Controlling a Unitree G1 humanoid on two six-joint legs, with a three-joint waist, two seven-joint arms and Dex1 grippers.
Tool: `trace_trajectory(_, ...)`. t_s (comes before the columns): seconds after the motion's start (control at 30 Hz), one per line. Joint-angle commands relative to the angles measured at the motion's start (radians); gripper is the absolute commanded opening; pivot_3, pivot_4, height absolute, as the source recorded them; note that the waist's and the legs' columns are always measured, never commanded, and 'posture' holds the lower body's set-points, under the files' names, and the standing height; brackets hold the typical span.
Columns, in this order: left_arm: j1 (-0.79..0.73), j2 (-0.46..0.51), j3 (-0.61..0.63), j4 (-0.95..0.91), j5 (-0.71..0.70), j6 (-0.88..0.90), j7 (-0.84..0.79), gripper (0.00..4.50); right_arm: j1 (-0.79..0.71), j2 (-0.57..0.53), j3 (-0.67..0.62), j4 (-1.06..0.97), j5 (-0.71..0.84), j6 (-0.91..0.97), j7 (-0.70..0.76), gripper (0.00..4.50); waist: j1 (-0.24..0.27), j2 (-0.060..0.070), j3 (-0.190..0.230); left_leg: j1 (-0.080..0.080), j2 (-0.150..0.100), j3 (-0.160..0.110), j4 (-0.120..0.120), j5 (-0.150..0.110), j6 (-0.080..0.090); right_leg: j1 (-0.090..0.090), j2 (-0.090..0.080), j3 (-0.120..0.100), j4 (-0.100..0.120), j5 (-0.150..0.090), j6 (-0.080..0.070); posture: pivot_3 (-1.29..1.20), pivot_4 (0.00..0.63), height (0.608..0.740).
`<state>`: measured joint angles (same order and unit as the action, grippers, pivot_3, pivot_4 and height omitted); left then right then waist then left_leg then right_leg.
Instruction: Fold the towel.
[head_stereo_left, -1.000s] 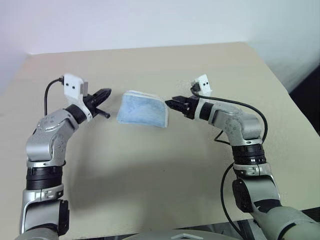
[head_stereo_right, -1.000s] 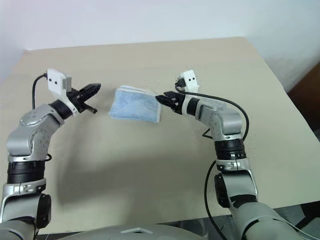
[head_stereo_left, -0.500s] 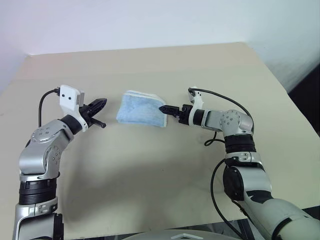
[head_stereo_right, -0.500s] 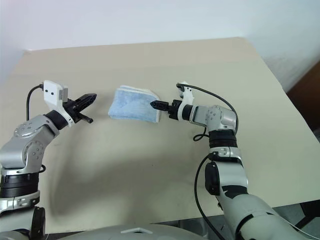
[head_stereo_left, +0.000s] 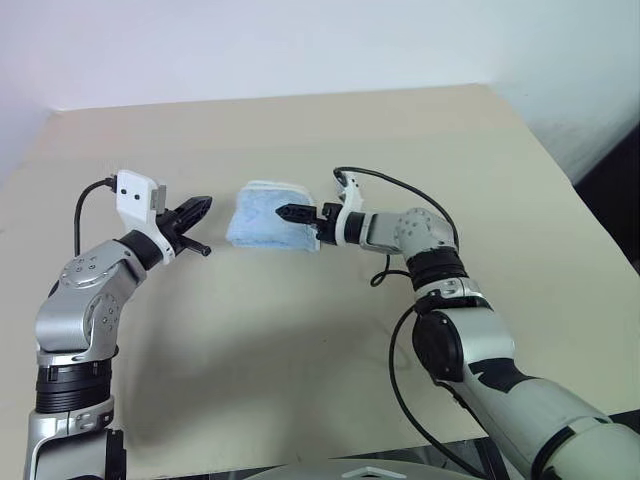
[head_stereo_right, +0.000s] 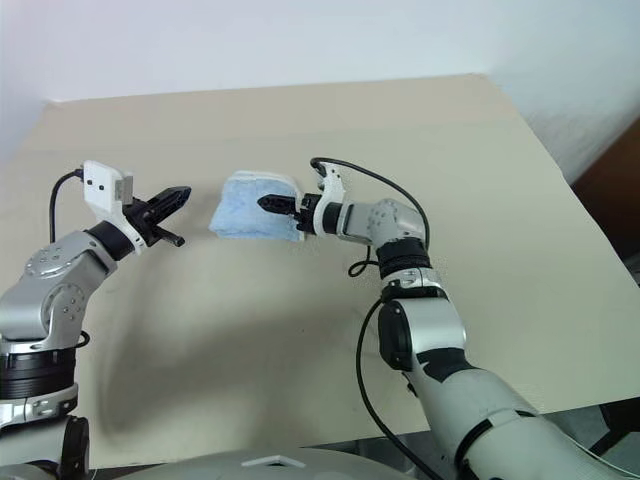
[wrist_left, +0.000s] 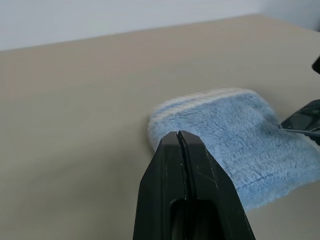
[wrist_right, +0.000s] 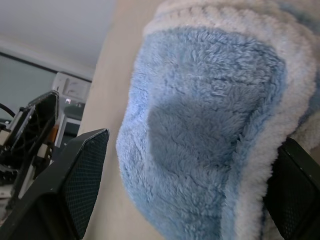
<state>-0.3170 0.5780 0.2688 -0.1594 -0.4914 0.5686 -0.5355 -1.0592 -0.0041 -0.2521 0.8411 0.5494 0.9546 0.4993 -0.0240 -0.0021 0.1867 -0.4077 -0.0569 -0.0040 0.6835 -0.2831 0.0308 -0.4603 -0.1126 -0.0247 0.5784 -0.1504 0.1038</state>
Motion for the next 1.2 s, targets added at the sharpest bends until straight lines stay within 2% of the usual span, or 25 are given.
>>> trace_trajectory(0.03, 0.007, 0.000, 0.021, -0.051, -0.013, 0.000, 0.010, 0.00, -0.037, 0.009, -0.018, 0.050, 0.000, -0.026, 0.002, 4.49, 0.000, 0.000, 0.000, 0.000, 0.000, 0.000, 0.000, 0.000, 0.000, 0.000, 0.000, 0.000, 0.000, 0.000, 0.000, 0.00, 0.150, 0.728)
trace_trajectory(0.07, 0.014, 0.000, 0.022, -0.058, -0.014, 0.002, 0.011, 0.00, -0.038, 0.008, -0.021, 0.059, -0.001, -0.027, -0.002, 4.49, -0.001, 0.000, 0.000, 0.000, 0.000, 0.000, 0.000, 0.000, 0.000, 0.000, 0.000, 0.000, 0.000, 0.000, 0.000, 0.00, 0.150, 0.728)
trace_trajectory(0.17, 0.034, 0.001, 0.028, -0.074, -0.016, 0.006, 0.015, 0.00, -0.036, 0.003, -0.028, 0.088, -0.006, -0.037, -0.010, 3.89, -0.008, 0.000, 0.000, 0.000, 0.000, 0.000, 0.000, 0.000, 0.000, 0.000, 0.000, 0.000, 0.000, 0.000, 0.000, 0.00, 0.150, 0.728)
trace_trajectory(0.53, 0.029, -0.002, 0.020, -0.069, -0.013, 0.003, 0.022, 0.00, -0.036, -0.001, -0.049, 0.101, -0.016, -0.053, -0.034, 0.12, -0.022, 0.000, 0.000, 0.000, 0.000, 0.000, 0.000, 0.000, -0.001, 0.000, 0.000, 0.000, 0.000, 0.000, 0.000, 0.00, 0.150, 0.728)
trace_trajectory(0.73, 0.025, -0.003, 0.017, -0.059, -0.010, -0.005, 0.017, 0.00, -0.027, -0.014, -0.108, 0.065, 0.028, -0.033, -0.073, 0.06, -0.019, 0.000, 0.000, 0.002, 0.000, -0.001, 0.000, 0.001, -0.002, 0.001, 0.000, 0.000, 0.001, 0.000, 0.000, 0.00, 0.150, 0.728)
trace_trajectory(0.87, 0.021, -0.007, 0.017, -0.066, -0.012, -0.001, 0.023, 0.00, -0.019, -0.029, -0.194, 0.000, 0.086, -0.026, -0.153, 0.06, -0.018, 0.000, 0.000, 0.001, 0.000, -0.001, 0.000, 0.001, -0.002, 0.000, 0.000, 0.000, 0.001, 0.000, 0.000, 0.00, 0.150, 0.728)
trace_trajectory(1.0, 0.015, -0.022, 0.012, -0.077, -0.016, 0.002, 0.029, 0.00, 0.017, -0.076, -0.336, -0.174, 0.186, 0.008, -0.297, 0.06, -0.015, 0.000, 0.000, -0.001, 0.000, -0.001, -0.001, 0.001, -0.002, -0.001, 0.000, 0.000, 0.001, 0.000, 0.000, 0.00, 0.150, 0.728)
trace_trajectory(1.2, 0.002, -0.056, -0.045, -0.073, -0.008, 0.002, 0.012, 0.00, 0.141, -0.249, -0.556, -0.524, 0.348, 0.150, -0.543, 0.06, 0.014, 0.000, 0.000, -0.001, 0.000, -0.001, -0.001, 0.000, 0.000, 0.000, -0.001, -0.001, -0.001, -0.001, -0.001, 0.00, 0.150, 0.728)
